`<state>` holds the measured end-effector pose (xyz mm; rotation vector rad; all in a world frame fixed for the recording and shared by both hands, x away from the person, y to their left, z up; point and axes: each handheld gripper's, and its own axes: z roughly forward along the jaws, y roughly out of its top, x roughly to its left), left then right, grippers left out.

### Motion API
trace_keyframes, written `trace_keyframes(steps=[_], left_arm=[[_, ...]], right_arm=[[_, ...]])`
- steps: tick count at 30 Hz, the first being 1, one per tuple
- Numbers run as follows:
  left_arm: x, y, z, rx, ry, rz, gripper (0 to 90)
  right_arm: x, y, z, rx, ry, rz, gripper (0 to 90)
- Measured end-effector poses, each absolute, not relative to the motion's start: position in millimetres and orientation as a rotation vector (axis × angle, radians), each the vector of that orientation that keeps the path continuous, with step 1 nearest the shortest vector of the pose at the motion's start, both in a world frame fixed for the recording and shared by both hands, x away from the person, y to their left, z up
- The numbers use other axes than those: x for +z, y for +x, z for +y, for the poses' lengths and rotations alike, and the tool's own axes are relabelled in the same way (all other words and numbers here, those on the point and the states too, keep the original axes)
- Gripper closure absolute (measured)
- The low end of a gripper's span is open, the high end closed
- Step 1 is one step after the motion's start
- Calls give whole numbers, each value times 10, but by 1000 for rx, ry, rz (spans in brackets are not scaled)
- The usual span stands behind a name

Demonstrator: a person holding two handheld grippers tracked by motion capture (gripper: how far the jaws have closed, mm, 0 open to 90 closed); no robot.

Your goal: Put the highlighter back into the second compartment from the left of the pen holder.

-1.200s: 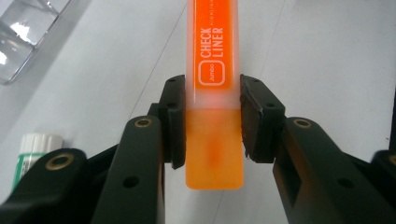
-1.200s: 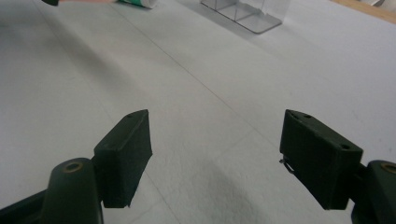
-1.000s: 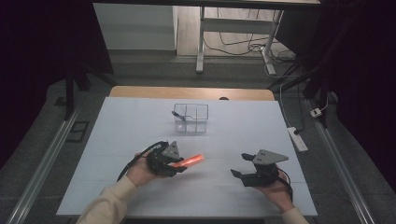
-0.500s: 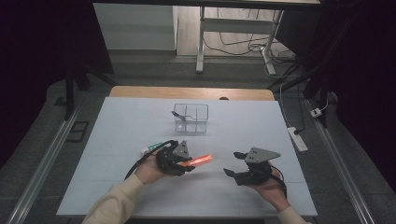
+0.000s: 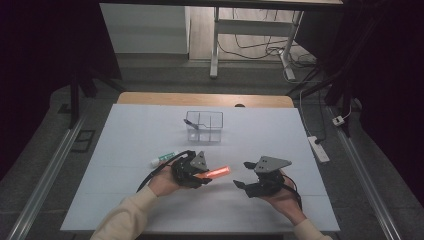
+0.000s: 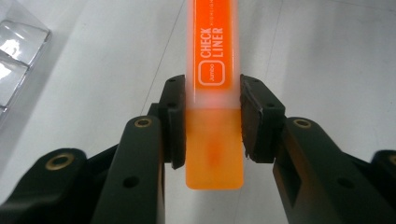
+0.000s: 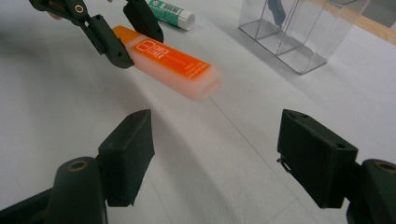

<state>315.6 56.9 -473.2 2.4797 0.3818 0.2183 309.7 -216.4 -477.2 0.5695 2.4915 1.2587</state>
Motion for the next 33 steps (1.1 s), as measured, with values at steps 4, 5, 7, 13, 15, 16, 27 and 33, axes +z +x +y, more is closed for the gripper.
trace_keyframes(steps=[4, 5, 7, 13, 15, 16, 27, 33], left_arm=[[-4745, 3145, 532, 225, 2493, 371, 641], [-4750, 3144, 521, 228, 2500, 366, 641], [-4765, 3139, 498, 231, 2513, 360, 641], [-4790, 3117, 438, 225, 2536, 332, 641], [-4796, 3113, 417, 224, 2542, 323, 641], [-4800, 3110, 408, 224, 2544, 321, 641], [-4834, 3089, 345, 220, 2567, 289, 641], [-4828, 3075, 336, 201, 2557, 282, 641]], right_arm=[[-4752, 3096, -2131, 1241, 557, 2504, 261], [-4750, 3096, -2122, 1248, 550, 2506, 261], [-4745, 3094, -2106, 1245, 542, 2512, 262], [-4738, 3088, -2052, 1231, 512, 2533, 271], [-4738, 3088, -2021, 1225, 495, 2543, 272], [-4734, 3086, -2005, 1214, 487, 2550, 274], [-4738, 3115, -1771, 1148, 368, 2627, 331], [-4767, 3102, -1679, 1088, 283, 2680, 415]])
